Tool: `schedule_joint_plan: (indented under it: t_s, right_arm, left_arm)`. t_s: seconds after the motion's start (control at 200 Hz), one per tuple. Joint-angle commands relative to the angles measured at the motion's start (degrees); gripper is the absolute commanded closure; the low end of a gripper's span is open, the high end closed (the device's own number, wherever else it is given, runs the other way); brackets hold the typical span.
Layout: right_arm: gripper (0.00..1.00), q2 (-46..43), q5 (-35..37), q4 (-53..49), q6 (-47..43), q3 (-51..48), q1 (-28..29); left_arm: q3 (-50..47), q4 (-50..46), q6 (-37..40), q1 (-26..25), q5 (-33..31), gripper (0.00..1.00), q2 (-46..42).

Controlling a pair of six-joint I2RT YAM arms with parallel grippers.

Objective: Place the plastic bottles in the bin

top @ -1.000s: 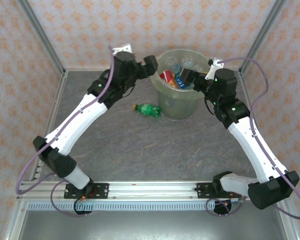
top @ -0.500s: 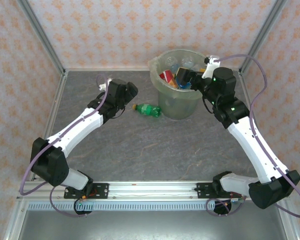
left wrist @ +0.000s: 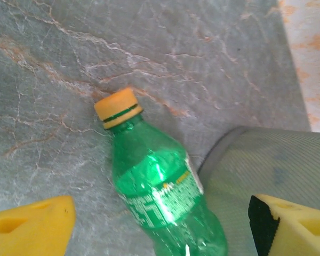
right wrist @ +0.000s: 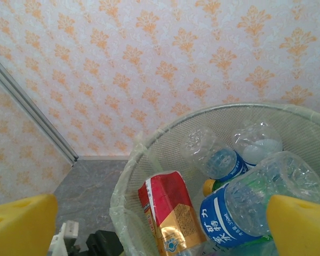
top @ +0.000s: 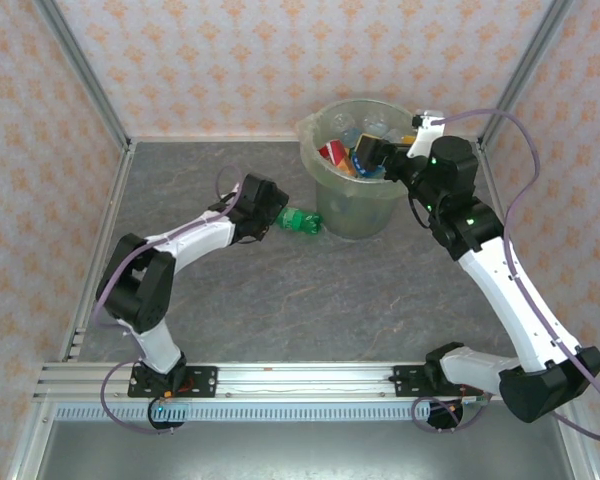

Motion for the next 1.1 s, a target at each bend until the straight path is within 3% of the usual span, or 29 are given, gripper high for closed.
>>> schedule_joint_plan:
  t_s: [0.0, 0.37, 0.666, 1.031, 1.096]
  right_arm:
    - [0.00, -1.1, 1.4, 0.1, -1.5, 0.1, 0.4]
    - [0.00, -0.3, 3.0, -0.2, -3.0, 0.6, 0.5]
    - [0.00, -0.2, 3.9, -0.1, -3.6, 0.2, 0.5]
    - [0.00, 0.5, 4.3, 0.0, -3.5, 0.4, 0.5]
    - [0.00, 0.6, 4.2, 0.1, -3.4, 0.5, 0.4]
  left_arm:
    - [3.2, 2.1, -0.9, 1.1, 0.7, 0.14, 2.9]
    - [9.9, 2.7, -1.8, 1.2, 6.0, 0.14, 14.0]
    - [10.2, 4.1, -2.5, 1.0, 8.0, 0.14, 16.9]
    - [6.9, 7.4, -2.7, 1.5, 8.1, 0.46, 13.3]
    - [6.2, 7.4, -2.6, 1.8, 7.7, 0.47, 11.7]
